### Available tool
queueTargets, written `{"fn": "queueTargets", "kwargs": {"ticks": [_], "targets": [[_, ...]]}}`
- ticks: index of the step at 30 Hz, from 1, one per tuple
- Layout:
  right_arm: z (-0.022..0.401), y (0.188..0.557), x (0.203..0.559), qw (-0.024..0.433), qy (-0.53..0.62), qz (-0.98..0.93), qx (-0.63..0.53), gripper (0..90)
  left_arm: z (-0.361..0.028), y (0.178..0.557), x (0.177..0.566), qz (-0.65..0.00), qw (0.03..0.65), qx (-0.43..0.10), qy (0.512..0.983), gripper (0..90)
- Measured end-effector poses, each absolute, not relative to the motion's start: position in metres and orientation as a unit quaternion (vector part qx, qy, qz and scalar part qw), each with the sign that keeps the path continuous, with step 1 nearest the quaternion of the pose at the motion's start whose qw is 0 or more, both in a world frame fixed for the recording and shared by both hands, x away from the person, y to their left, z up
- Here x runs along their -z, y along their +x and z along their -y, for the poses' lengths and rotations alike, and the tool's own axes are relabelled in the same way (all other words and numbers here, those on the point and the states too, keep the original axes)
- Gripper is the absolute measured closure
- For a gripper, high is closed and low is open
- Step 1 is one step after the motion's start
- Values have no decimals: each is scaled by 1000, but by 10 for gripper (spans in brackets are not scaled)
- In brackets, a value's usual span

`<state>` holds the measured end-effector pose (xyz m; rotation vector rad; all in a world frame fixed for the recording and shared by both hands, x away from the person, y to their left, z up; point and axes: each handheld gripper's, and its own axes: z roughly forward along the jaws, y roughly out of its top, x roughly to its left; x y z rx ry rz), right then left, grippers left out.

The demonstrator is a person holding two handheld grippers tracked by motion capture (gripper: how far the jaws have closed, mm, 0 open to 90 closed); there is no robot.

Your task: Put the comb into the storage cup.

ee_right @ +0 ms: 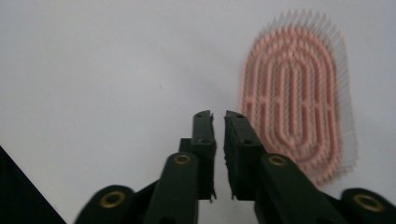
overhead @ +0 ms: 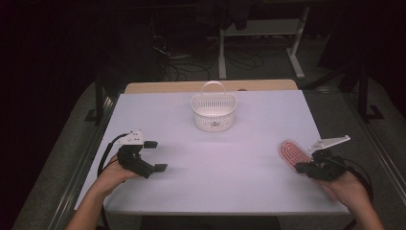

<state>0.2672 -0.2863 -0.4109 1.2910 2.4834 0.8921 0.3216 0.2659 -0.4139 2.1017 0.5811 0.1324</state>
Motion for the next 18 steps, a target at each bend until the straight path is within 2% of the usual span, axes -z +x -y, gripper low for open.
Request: {"fn": "queueTargets", "kwargs": {"ticks": [8,13,14,18], "targets": [[259,279,399,112,416,-825,-365,528,-266,320,413,-234,463,-54,853,0],[246,287,395,114,404,-816,-397,402,-268,320,412,-239,468,-54,849,2],[246,287,395,114,404,-816,-397,402,-268,320,412,-239,468,-54,849,2],[235,293,394,119,395,-814,-409,280,-269,318,411,-239,472,-55,847,2]]}}
